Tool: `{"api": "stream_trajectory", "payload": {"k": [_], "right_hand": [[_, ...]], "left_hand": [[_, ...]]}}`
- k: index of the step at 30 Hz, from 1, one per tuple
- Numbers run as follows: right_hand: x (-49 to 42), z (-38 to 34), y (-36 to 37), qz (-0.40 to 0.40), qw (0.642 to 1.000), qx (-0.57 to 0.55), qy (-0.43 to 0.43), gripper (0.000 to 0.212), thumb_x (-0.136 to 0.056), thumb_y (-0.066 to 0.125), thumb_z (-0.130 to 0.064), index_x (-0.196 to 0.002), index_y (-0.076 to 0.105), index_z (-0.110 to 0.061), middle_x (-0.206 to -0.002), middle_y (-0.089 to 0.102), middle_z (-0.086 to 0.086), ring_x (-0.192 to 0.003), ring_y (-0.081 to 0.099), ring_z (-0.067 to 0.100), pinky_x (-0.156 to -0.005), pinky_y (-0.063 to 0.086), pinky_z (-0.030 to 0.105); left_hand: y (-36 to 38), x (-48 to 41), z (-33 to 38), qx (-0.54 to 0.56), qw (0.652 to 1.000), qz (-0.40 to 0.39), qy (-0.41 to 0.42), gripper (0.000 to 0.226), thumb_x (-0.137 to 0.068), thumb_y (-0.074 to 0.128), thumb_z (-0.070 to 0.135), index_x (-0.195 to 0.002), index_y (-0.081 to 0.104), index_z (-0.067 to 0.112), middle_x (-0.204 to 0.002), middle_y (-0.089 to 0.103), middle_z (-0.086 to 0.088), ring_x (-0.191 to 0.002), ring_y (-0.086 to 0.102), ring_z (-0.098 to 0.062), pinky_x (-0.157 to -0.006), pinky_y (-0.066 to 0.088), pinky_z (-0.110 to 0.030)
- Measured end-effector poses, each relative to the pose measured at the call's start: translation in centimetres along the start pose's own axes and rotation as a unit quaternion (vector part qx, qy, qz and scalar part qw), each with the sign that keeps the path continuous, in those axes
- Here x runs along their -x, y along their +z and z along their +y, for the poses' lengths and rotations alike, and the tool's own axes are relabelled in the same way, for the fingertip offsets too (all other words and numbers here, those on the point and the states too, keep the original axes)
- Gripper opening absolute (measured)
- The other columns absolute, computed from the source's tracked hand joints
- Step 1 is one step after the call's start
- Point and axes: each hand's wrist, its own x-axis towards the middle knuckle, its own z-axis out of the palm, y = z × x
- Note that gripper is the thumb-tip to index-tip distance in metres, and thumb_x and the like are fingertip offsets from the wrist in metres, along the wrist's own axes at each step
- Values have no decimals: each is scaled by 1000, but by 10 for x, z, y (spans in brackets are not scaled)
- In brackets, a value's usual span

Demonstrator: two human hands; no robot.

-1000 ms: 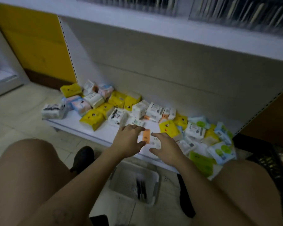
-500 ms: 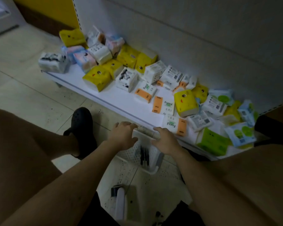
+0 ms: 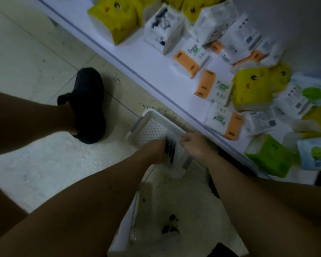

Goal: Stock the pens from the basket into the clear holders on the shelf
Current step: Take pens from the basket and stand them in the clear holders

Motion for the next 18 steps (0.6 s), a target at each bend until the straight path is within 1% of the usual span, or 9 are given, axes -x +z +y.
{"api": "stream_trajectory", "payload": {"k": [2,4,6,7,9,11,14,16,18], "right_hand": [[-13,14,7,-21,999,5,32,28,-98,45,-16,-120,62,-17,-108,59,5,-99,57,24,-86,45,36],[-28,27,15,-41,997,16,64,33,-97,46,-14,-127,61,-18,-124,59,5,-103,58,24,-81,47,26],[-40,30,22,-53,995,3,88,31,-101,44,-16,-128,59,-16,-120,58,7,-92,60,24,-62,47,18],[-44,29,24,-54,993,-23,105,31,-102,43,-20,-129,58,-15,-117,57,9,-91,60,27,-59,50,22],[-51,24,27,-55,986,-78,136,31,-102,44,-25,-128,56,-14,-118,57,12,-101,60,33,-74,58,41],[-61,23,34,-68,981,-86,160,29,-102,43,-24,-126,55,-15,-119,57,11,-109,57,33,-88,54,49],[-77,26,44,-74,980,-85,164,30,-100,41,-9,-125,56,0,-124,57,18,-117,53,36,-101,46,46],[-85,28,50,-79,979,-80,170,30,-99,42,-5,-126,55,-2,-113,55,13,-112,54,33,-91,47,37],[-95,30,58,-73,980,-73,170,29,-97,45,-5,-123,57,-5,-106,53,8,-99,55,27,-81,46,33]], "left_hand": [[8,-14,-2,9,1000,-19,-2,43,-98,49,26,-138,45,11,-138,49,-12,-124,47,-28,-104,39,-37],[17,-29,-8,25,999,-33,-18,37,-96,50,24,-131,52,9,-133,53,-12,-118,51,-27,-99,44,-37],[25,-43,-14,37,998,-46,-36,39,-94,52,23,-130,53,9,-131,54,-12,-116,52,-27,-97,45,-36],[28,-48,-17,38,997,-55,-38,41,-93,54,22,-132,51,8,-132,53,-13,-118,51,-27,-97,44,-35],[29,-57,-20,39,996,-69,-39,44,-92,56,19,-134,50,8,-134,51,-13,-120,50,-27,-96,42,-32],[29,-67,-23,36,996,-77,-34,42,-92,57,18,-132,51,8,-134,51,-14,-120,50,-28,-96,42,-32],[34,-83,-29,22,996,-85,-28,45,-90,59,27,-132,50,12,-134,49,-15,-123,45,-32,-103,40,-39],[38,-88,-30,18,996,-87,-24,50,-90,57,36,-136,47,18,-137,45,-16,-125,42,-36,-106,37,-44],[40,-92,-33,-6,997,-78,-29,52,-92,55,37,-139,44,19,-142,38,-19,-127,39,-39,-107,37,-45]]}}
